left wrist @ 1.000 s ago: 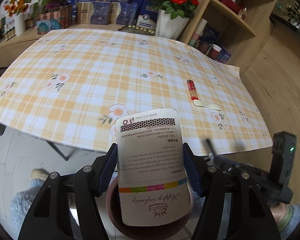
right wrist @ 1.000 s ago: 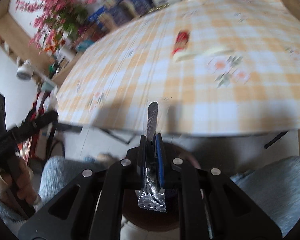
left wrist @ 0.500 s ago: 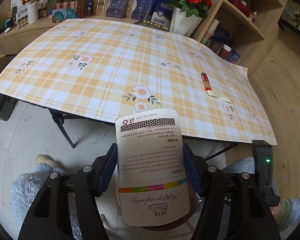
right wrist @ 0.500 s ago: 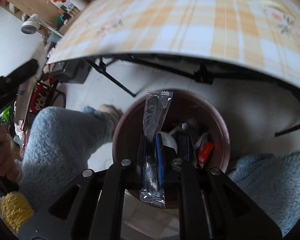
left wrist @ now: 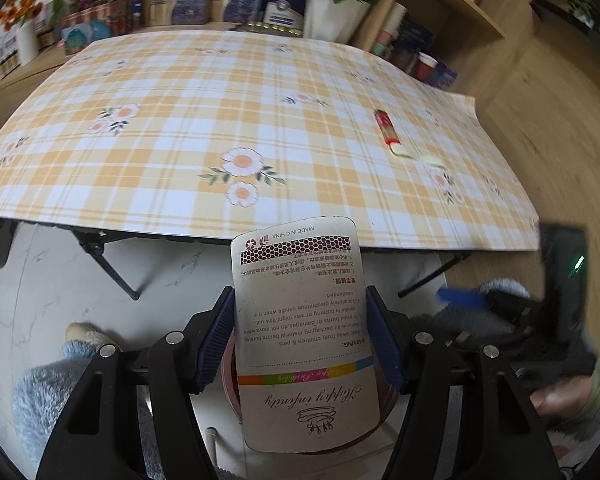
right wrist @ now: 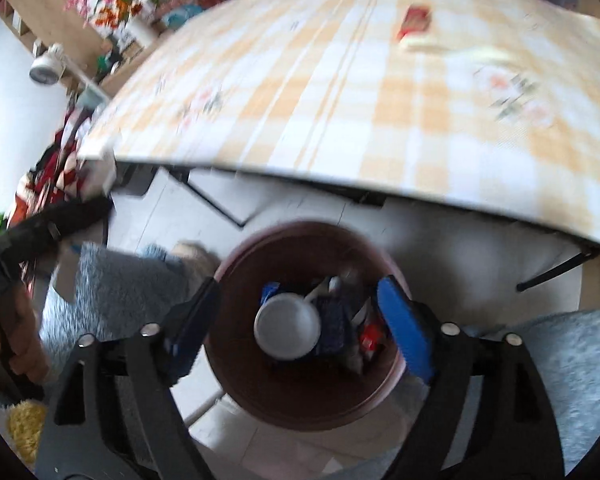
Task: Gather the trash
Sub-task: 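Open the right gripper to drop the packet while the left lowers the card into the bin and opens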
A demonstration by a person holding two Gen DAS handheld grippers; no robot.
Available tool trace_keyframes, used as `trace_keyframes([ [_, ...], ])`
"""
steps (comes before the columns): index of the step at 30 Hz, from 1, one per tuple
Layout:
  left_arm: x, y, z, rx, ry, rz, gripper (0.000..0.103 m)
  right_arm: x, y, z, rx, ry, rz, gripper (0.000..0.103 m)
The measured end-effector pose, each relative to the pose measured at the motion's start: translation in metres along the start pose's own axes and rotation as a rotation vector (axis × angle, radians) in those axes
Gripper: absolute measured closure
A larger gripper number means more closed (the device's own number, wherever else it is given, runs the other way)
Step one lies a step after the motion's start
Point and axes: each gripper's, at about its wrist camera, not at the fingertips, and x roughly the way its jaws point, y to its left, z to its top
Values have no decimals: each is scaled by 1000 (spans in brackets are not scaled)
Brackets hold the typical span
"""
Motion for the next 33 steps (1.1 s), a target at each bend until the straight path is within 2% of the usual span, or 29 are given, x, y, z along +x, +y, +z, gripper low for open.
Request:
trace_keyframes([
  [4, 13, -4, -5, 30, 45, -13, 41, -24, -16, 7, 63, -106, -26, 9],
  [7, 24, -8, -8, 60, 79, -19, 41, -37, -26, 13, 109, -165, -45, 8],
  [13, 51, -20, -22, 154, 155, 5, 40, -55, -43, 19, 165, -240, -71, 6],
  [23, 87, -26, -36, 202, 238, 32, 39, -60, -58, 16, 199, -273, -93, 6],
  [33, 95, -30, -38, 204, 241, 12, 32, -57, -63, 12, 209, -272, -93, 6],
])
